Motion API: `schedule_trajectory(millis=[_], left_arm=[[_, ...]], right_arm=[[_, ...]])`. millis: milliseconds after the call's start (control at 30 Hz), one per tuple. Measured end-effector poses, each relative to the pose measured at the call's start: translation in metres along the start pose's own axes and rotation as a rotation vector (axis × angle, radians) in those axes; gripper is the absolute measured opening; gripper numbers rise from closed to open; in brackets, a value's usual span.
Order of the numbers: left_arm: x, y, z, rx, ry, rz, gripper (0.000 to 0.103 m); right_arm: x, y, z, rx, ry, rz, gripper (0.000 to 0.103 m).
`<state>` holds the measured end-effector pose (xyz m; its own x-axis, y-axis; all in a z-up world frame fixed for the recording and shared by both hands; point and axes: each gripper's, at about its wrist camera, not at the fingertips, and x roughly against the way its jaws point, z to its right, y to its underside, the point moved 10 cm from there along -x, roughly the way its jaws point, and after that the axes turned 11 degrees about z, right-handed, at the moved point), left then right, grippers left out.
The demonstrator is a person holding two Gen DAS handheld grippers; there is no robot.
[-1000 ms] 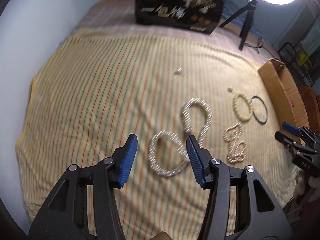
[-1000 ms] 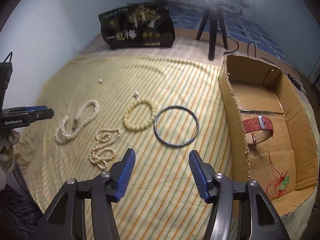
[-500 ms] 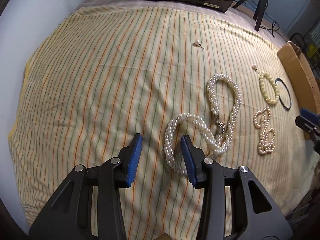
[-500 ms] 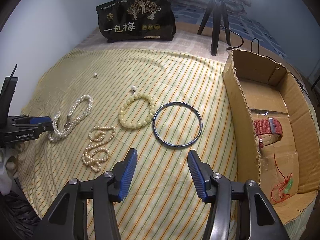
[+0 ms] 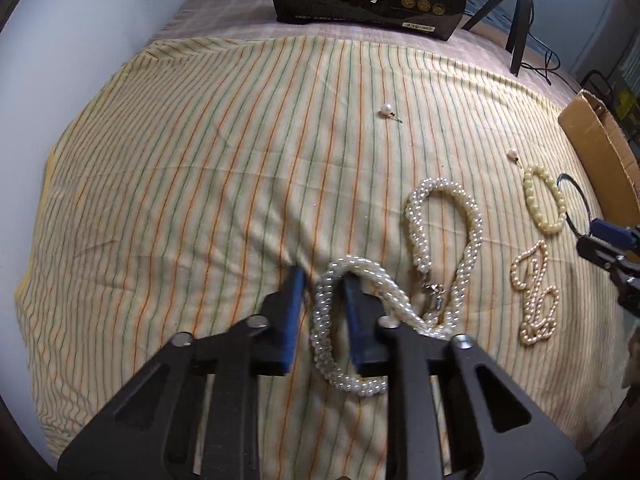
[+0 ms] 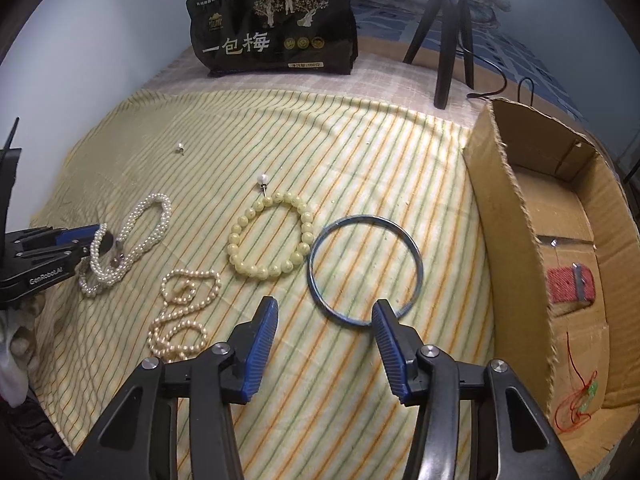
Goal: Organize jewelry
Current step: 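Grasp the white pearl necklace with the left tool while the right tool grasps the black bangle, then lift and carry the necklace with the left tool over the box while the right tool carries the bangle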
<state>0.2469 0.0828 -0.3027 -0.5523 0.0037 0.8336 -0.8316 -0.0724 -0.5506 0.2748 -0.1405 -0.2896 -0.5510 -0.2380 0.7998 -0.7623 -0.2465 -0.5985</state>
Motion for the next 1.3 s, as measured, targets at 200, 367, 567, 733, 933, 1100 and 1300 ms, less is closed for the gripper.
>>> schedule_trajectory(millis=[200,367,567,733,933,1100,1300], left_arm=[[0.0,-0.003,0.002,0.037,0.018,-0.014,0.006],[0.002,-0.004,-0.005,0.08,0.047,-0.024,0.006],[0.015,-0.01,-0.008,0.12,0.077,-0.009,0.005],[0.037,-0.022,-0.006,0.146,0.116,0.036,0.005],[0.071,-0.042,0.001,0.167,0.17,0.107,0.005],[0.093,-0.059,0.011,0.173,0.207,0.158,0.005],[0.109,-0.072,0.014,0.17,0.217,0.197,0.005]], right_arm=[[-0.016,-0.007,0.0,0.048,0.03,-0.018,0.051],[-0.016,-0.012,0.0,0.048,0.032,-0.021,0.028],[-0.011,-0.009,-0.007,0.082,0.047,-0.014,0.003],[0.002,-0.011,-0.01,0.052,0.024,0.01,0.001],[0.029,-0.023,-0.014,0.016,-0.011,0.083,0.001],[0.054,-0.036,-0.009,-0.027,-0.033,0.141,0.001],[0.071,-0.046,-0.001,-0.056,-0.03,0.183,0.001]])
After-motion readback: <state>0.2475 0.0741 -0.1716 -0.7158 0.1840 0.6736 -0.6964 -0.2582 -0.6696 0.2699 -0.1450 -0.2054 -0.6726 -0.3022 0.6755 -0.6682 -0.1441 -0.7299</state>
